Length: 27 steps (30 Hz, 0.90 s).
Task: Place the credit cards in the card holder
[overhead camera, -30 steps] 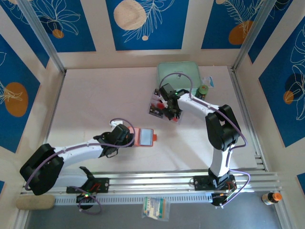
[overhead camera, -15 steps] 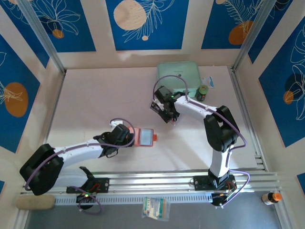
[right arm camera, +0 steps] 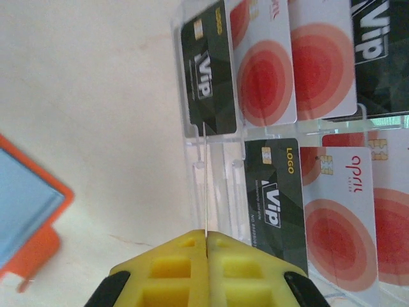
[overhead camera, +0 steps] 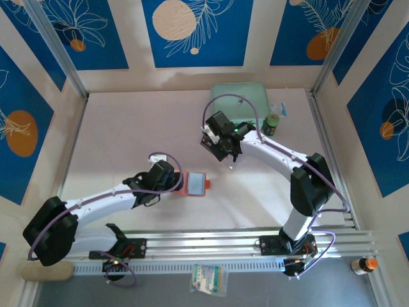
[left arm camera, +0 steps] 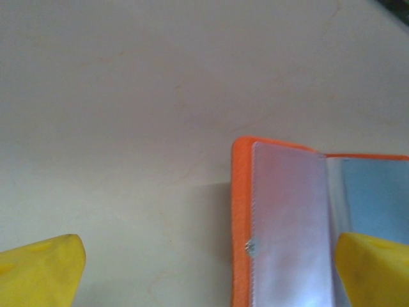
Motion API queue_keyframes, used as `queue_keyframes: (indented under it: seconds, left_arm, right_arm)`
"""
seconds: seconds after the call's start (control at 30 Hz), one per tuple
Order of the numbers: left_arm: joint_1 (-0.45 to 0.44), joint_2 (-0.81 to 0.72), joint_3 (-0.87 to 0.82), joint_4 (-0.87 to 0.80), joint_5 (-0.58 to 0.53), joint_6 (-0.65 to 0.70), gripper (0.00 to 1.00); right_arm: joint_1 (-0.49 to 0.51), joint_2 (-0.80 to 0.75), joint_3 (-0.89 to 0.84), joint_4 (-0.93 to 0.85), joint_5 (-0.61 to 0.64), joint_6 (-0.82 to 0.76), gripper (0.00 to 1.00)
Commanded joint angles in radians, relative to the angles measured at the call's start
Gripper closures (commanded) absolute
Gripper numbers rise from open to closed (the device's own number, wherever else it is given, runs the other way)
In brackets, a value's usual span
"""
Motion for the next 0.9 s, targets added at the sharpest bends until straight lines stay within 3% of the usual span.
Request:
queue_keyframes:
  seconds: [0.0,0.17,0.47,0.63,0.87]
  left_arm:
    - [0.015,0.026,0.062,-0.026,0.026,0.062,0.00]
    - [0.026,0.112,0.124,-0.056,0.037,0.142,0.00]
    - [0.048,0.175,0.146,-0.135,-0.004,0.175,0.00]
    - [0.055,0.167,0.113,-0.149,-0.025,0.145,0.00]
    - [0.060,0.139,0.063,-0.164,-0.038,0.098,0.00]
  right_arm:
    - [0.006,-0.075,0.025,-0.017,-0.086,0.114,1.00]
    - [0.005,-0.166,-0.061,0.076,-0.262,0.336,1.00]
    - [0.007,-0.309,-0.442,0.585,-0.539,0.783,1.00]
    - [0.025,-0.329,-0.612,0.807,-0.529,0.945,1.00]
    - [0.063,-0.276,-0.695,0.949,-0.502,1.015,1.00]
